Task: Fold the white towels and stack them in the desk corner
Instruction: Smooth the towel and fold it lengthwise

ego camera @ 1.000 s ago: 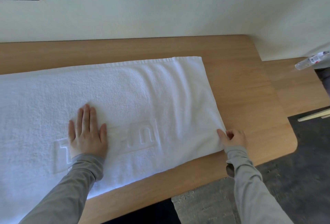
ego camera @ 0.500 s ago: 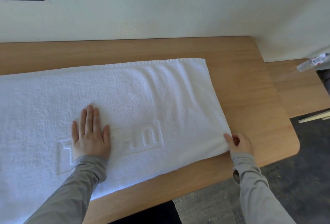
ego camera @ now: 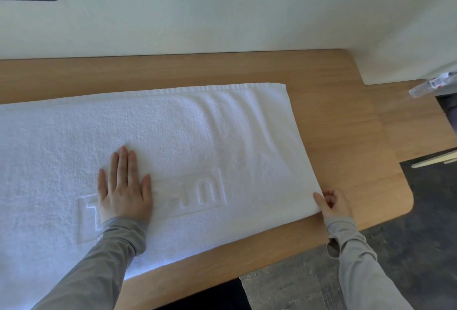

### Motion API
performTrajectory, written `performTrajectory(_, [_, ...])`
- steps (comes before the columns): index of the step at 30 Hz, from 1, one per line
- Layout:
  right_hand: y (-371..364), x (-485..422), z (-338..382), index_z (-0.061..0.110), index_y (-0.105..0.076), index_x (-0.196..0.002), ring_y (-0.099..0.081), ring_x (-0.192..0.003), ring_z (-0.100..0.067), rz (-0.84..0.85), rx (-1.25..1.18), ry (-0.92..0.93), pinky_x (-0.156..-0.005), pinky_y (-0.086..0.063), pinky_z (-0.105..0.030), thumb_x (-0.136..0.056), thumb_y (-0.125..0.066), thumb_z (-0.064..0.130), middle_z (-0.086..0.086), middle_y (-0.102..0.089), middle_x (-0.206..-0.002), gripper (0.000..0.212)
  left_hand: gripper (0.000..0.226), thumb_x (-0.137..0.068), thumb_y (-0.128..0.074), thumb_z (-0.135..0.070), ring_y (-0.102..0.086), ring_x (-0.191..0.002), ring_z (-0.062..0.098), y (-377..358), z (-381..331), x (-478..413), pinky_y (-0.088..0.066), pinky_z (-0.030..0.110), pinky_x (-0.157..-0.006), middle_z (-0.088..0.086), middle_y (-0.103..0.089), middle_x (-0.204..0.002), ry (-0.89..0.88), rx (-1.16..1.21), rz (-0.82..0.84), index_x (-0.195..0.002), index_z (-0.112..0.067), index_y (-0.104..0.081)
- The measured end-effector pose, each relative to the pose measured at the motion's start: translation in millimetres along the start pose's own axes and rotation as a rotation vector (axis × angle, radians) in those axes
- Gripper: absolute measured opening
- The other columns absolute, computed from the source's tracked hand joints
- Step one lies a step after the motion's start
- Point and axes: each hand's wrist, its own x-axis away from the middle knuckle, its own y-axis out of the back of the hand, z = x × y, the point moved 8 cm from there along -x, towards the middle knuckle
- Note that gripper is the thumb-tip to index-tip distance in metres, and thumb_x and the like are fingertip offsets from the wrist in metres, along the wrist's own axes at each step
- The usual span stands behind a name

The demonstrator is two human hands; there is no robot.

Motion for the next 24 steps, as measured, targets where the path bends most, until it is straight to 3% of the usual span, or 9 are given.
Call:
performTrajectory(4, [1, 18, 26, -0.003, -0.051, -0.120, -0.048, -0.111, -0.036, -0.235, 0.152, 0.084, -0.093, -0.039, -0.044, -0.085, -0.064, 0.013, -0.022, -0.054, -0.117, 0.042, 0.066, -0.092, -0.013, -0.043, -0.012, -0.145, 0.021, -2, 1, -1, -0.005, 0.044, -0.119, 0.006, -0.016, -0.157, 0.003, -0.001, 0.001, -0.149, -0.009, -0.016])
performTrajectory(6, [-22, 43, 73, -0.004, -0.051, -0.124, -0.052, -0.113, -0.040, -0.297, 0.190, 0.240, -0.094, -0.042, -0.048, -0.088, -0.058, 0.019, -0.025, -0.055, -0.121, 0.043, 0.066, -0.093, -0.013, -0.043, -0.012, -0.145, 0.021, -3, 2, -1, -0.005, 0.044, -0.118, 0.006, -0.016, -0.157, 0.003, -0.005, 0.001, -0.149, -0.008, -0.016])
performTrajectory(7, [-46, 61, 106, -0.005, -0.054, -0.122, -0.055, -0.112, -0.041, -0.279, 0.212, 0.402, -0.093, -0.044, -0.049, -0.089, -0.055, 0.022, -0.026, -0.057, -0.121, 0.043, 0.066, -0.093, -0.013, -0.043, -0.012, -0.145, 0.021, -3, 2, -1, -0.004, 0.044, -0.118, 0.006, -0.016, -0.157, 0.003, -0.008, 0.002, -0.149, -0.008, -0.016])
performTrajectory(10, [-157, 145, 186, 0.001, -0.055, -0.126, -0.052, -0.123, -0.033, -0.022, 0.418, 1.028, -0.095, -0.045, -0.050, -0.086, -0.041, 0.032, -0.017, -0.055, -0.131, 0.052, 0.066, -0.093, -0.015, -0.042, -0.014, -0.144, 0.022, -4, 3, -1, -0.005, 0.044, -0.118, 0.007, -0.018, -0.156, 0.001, -0.007, -0.004, -0.149, -0.008, -0.018])
performTrajectory(13, [-226, 190, 197, 0.016, -0.045, -0.138, -0.033, -0.138, -0.019, 0.244, 0.666, 1.345, -0.108, -0.035, -0.045, -0.090, -0.040, 0.038, -0.001, -0.041, -0.147, 0.053, 0.065, -0.092, -0.016, -0.041, -0.017, -0.144, 0.022, -4, 3, -1, -0.008, 0.045, -0.118, 0.008, -0.021, -0.155, 0.003, -0.004, -0.008, -0.148, -0.007, -0.022])
performTrajectory(15, [-220, 166, 183, 0.019, -0.038, -0.142, -0.026, -0.141, -0.016, 0.257, 0.740, 1.346, -0.113, -0.026, -0.044, -0.092, -0.037, 0.038, 0.003, -0.033, -0.151, 0.054, 0.065, -0.093, -0.017, -0.042, -0.018, -0.144, 0.022, -4, 4, -2, -0.007, 0.044, -0.118, 0.008, -0.022, -0.155, 0.000, 0.002, -0.010, -0.148, -0.007, -0.022])
performTrajectory(21, [-103, 25, 101, 0.028, 0.012, -0.146, 0.013, -0.143, -0.004, 0.117, 0.847, 0.758, -0.117, 0.010, -0.034, -0.094, -0.005, 0.049, 0.011, 0.012, -0.156, 0.059, 0.065, -0.093, -0.016, -0.042, -0.016, -0.144, 0.020, -4, 3, -1, -0.006, 0.043, -0.118, 0.006, -0.019, -0.156, 0.000, -0.007, -0.008, -0.149, -0.008, -0.019])
performTrajectory(24, [-80, 4, 100, 0.020, 0.007, -0.147, 0.012, -0.142, -0.006, 0.043, 0.677, 0.564, -0.118, 0.008, -0.039, -0.100, -0.017, 0.037, 0.004, 0.007, -0.158, 0.056, 0.065, -0.092, -0.017, -0.041, -0.017, -0.143, 0.020, -3, 3, -2, -0.008, 0.045, -0.118, 0.008, -0.022, -0.155, 0.001, 0.002, -0.010, -0.148, -0.007, -0.022])
